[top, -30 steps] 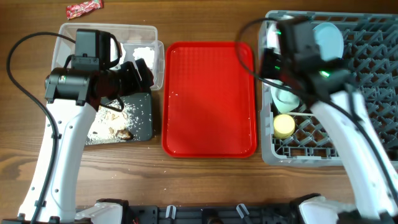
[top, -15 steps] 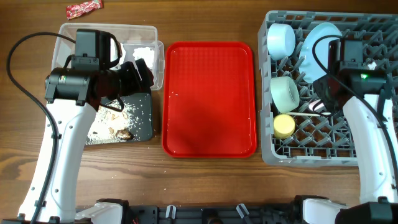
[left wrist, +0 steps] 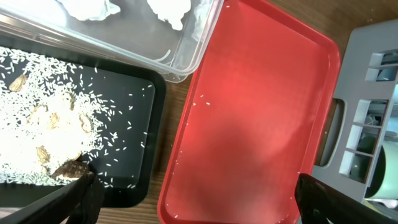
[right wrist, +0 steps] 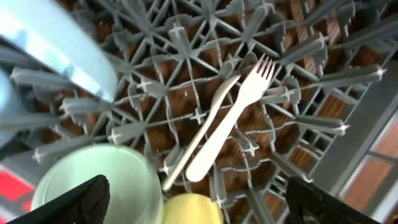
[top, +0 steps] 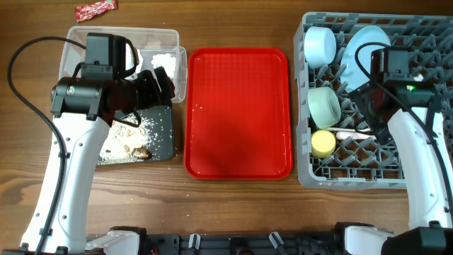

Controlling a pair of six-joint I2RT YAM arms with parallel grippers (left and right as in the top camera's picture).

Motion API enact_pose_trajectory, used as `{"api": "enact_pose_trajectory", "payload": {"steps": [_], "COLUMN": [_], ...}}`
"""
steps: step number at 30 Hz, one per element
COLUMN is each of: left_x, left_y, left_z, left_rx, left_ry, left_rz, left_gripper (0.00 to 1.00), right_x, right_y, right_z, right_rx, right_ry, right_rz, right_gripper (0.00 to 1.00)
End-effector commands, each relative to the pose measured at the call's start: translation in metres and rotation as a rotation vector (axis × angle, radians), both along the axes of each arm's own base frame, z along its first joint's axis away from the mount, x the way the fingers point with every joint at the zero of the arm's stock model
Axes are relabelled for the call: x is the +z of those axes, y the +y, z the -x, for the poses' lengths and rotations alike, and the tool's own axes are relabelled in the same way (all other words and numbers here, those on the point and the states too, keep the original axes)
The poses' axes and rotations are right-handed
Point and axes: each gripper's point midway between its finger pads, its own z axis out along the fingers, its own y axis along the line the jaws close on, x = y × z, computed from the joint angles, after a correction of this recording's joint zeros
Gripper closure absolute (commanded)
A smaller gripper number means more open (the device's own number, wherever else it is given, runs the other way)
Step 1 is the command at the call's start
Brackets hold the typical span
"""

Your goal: Sort waste into correct bins and load items into the dishwasher rack

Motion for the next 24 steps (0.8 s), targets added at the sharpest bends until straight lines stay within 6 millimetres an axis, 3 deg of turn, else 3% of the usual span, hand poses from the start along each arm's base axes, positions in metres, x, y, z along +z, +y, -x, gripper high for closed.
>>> {"api": "enact_pose_trajectory", "payload": {"steps": [1,6,9,13,18,21,24], "left_x": [0.005,0.005,0.005,0.005,0.005,0.005,0.005], "left_y": [0.003,0.003,0.003,0.003,0.003,0.003,0.003], "left_z": [-0.002,-0.002,-0.002,-0.002,-0.002,-0.002,-0.002], "left_rx": [0.004,0.004,0.004,0.004,0.003,0.003,0.003], "left_ry": [-0.018,-0.018,-0.018,-0.018,-0.018,-0.018,-0.018], "left_rz": [-0.006,-0.006,-0.006,-0.006,-0.006,-0.006,-0.006], "left_gripper": [0.00,0.00,0.00,0.00,0.00,0.00,0.00], "right_x": [0.057,0.117,0.151,0.179,0.197,0.202,0.194], "right_y": [0.021,0.072,0.101,0.107,0.110,0.111,0.106], "right_z": [-0.015,0.002,0.033,0.068,0.108,0.121,0.130], "right_rx": [0.378,0.882,1.091,1.113,1.115,1.115,1.100], "right_ry": [-0.105,-0.286,-0.425,-0.536,-0.619,-0.649,-0.608], "right_rz": [0.020,0.018,0.033,0.087,0.146,0.168,0.176], "right_gripper": [0.14,0.15,0.05,0.00,0.00,0.00,0.00]}}
